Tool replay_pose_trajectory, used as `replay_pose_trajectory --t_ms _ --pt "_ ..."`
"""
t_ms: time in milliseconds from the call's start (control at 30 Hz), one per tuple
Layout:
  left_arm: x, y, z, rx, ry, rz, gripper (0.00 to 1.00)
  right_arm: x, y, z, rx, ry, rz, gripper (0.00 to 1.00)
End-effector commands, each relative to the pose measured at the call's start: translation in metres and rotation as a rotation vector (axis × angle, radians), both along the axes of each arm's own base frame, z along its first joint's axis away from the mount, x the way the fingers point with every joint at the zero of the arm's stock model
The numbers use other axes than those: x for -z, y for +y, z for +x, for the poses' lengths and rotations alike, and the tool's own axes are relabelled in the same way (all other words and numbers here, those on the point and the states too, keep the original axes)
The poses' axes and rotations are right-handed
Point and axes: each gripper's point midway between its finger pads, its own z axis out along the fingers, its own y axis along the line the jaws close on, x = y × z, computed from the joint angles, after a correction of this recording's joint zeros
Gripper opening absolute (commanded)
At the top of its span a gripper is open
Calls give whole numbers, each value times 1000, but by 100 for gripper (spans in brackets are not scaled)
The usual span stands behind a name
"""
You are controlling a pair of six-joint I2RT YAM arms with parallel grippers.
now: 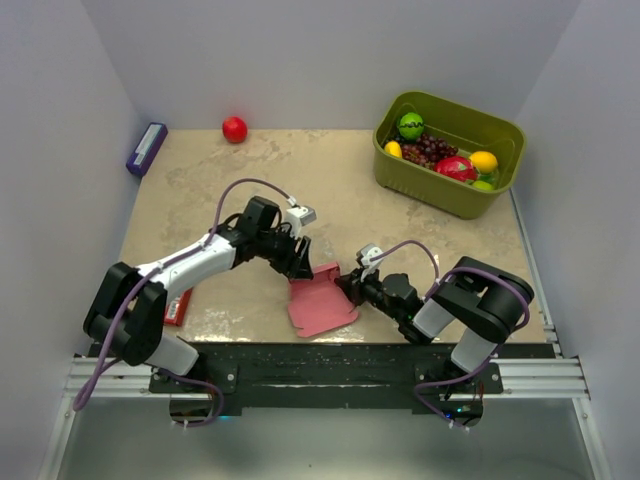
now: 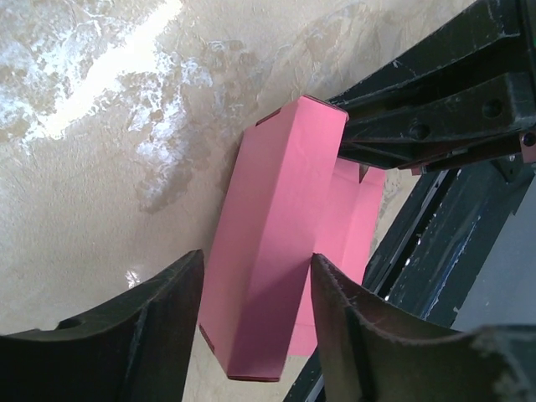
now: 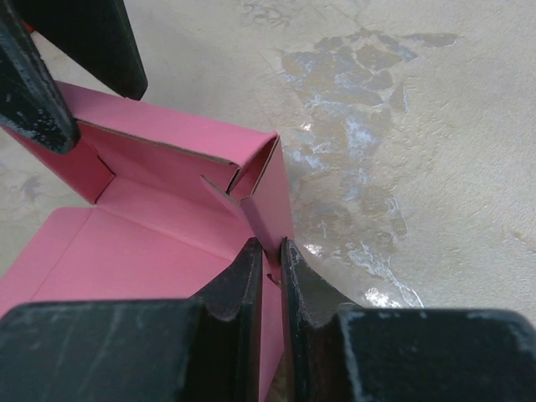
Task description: Fold the paper box
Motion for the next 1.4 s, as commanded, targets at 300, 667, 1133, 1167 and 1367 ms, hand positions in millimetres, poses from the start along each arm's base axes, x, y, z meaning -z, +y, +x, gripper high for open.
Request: replay_pose_trajectory --t_ms 300,667,1133,1167,1367 --pt "19 4 -8 40 4 5 35 -107 17 17 10 -305 294 6" --pt "23 11 -6 89 -292 256 15 -109 12 24 80 -211 298 32" --pt "14 9 -6 83 -388 292 5 -122 -7 17 118 -117 46 47" --pt "16 11 -6 79 -385 302 5 -119 -2 12 99 -113 33 48" --pt "14 10 -5 84 -394 300 4 -87 3 9 95 -78 -39 52"
